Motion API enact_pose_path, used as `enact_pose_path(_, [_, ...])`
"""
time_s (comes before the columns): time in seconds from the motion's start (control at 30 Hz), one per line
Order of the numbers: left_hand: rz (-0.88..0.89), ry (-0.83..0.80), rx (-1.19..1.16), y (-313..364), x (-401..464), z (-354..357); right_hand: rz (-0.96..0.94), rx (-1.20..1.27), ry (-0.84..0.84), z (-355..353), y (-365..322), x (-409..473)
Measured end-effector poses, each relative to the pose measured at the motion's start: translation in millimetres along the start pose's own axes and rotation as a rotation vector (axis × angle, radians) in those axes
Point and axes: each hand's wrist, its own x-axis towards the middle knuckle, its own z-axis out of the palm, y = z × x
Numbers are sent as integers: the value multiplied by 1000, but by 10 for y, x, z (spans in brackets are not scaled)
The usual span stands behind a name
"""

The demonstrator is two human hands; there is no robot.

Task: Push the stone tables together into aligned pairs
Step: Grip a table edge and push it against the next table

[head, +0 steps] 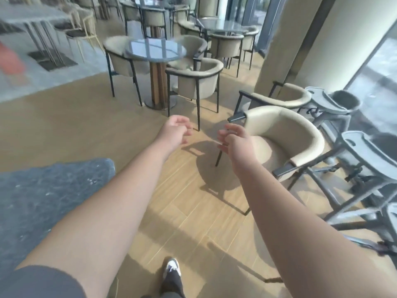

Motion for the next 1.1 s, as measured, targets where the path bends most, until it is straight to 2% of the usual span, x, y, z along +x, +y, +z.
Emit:
enact_pose_path(0.17, [24, 115, -51, 430, 1213, -663, 32, 114, -35, 984, -267, 1218])
enact_pose_path(0.27, [33, 146, -6, 650, 1881, -1045, 77, 90, -64, 1522, -418, 1882])
enact_pose_path(0.4, [41, 240, -20, 867, 2622, -1567, 45, 63, -161, 2200, -617, 2567])
enact_pose_path(0.83, [-43, 624, -93, 593, 4947, -2830, 80, -22, -505, 4334, -435, 5129])
enact_pose_path(1.1, [-132, 902, -184, 761, 5792, -3798, 111, -107, -763, 5914, -563, 6217])
